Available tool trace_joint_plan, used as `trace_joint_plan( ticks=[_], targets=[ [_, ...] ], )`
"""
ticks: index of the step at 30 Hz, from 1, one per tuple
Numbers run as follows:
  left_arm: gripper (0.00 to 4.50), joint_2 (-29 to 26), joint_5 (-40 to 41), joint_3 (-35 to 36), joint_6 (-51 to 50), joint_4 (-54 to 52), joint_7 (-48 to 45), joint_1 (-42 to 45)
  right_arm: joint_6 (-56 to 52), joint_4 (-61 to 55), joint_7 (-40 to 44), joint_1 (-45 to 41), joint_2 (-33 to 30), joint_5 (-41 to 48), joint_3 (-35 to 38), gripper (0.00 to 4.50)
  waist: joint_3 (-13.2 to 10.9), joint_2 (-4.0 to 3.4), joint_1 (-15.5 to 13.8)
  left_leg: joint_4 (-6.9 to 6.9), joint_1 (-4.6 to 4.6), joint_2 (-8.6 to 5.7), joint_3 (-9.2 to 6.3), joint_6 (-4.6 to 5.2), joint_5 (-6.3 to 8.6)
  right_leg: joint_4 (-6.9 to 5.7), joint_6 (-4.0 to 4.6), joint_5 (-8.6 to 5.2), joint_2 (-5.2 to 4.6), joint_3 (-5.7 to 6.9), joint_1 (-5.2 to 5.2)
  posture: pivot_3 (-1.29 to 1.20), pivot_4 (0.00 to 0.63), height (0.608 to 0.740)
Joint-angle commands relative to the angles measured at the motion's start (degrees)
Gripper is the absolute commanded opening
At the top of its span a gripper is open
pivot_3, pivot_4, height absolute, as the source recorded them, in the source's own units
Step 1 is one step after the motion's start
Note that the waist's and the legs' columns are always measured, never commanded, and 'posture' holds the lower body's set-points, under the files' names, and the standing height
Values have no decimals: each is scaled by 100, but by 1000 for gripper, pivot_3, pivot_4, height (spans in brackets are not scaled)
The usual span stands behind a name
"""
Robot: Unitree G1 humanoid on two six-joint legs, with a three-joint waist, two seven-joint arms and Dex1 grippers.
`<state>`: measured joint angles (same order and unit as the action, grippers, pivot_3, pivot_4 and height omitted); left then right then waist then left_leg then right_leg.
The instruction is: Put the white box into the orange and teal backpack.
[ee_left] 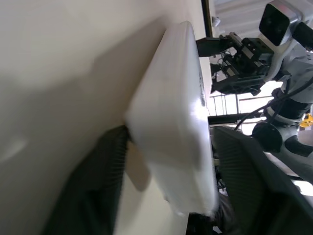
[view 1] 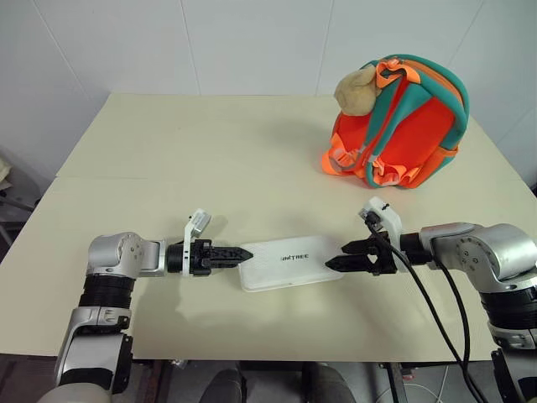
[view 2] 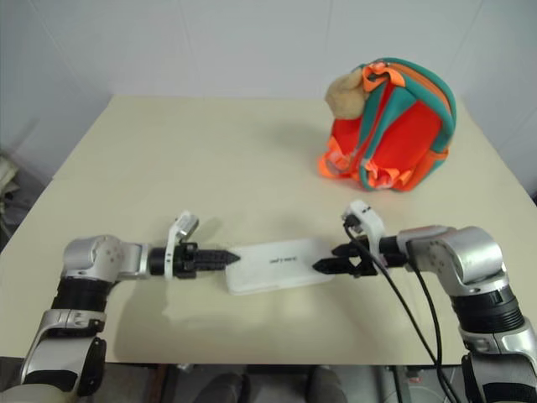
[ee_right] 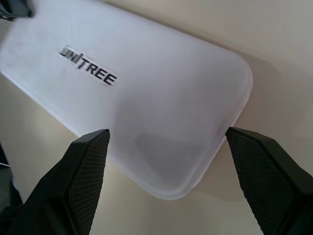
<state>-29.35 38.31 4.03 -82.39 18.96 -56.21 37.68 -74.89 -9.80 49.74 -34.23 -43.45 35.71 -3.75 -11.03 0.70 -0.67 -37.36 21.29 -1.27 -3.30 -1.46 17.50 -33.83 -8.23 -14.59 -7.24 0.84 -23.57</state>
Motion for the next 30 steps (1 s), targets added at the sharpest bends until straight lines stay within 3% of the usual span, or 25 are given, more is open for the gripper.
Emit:
trace_joint_plan(
  ticks=[1,11,17,23,30],
  targets=[
    [1712,79,271,-9,32,-102,-188,116,73,-252,103,2,152,221,-82,4500,4,6,19,0,-1,1,0,0,0,0,0,0,0,0,1,0,150,740],
    [1586,-64,774,741,-225,-223,-424,227,289,-188,122,82,102,199,183,4500,6,12,96,1,-2,2,0,0,0,-3,0,0,1,-3,-4,0,150,740],
    [1586,-755,1188,976,-324,-884,-678,-196,968,279,9,8,-69,81,961,4500,4,15,87,17,7,3,5,-25,-13,3,0,0,0,-7,-18,0,150,740],
    [1586,-1259,1176,1024,190,-1103,-828,-647,1708,864,-212,-269,-103,-163,1443,4500,4,15,83,23,9,3,15,-31,-13,13,0,-1,-1,-11,-21,0,150,740],
    [1586,-1507,1056,1195,1028,-1294,-799,-1210,3056,1607,-1312,-889,647,-640,1843,4500,3,15,114,24,6,7,24,-32,-13,8,2,-1,-1,-18,-25,0,150,740]
  ],
)
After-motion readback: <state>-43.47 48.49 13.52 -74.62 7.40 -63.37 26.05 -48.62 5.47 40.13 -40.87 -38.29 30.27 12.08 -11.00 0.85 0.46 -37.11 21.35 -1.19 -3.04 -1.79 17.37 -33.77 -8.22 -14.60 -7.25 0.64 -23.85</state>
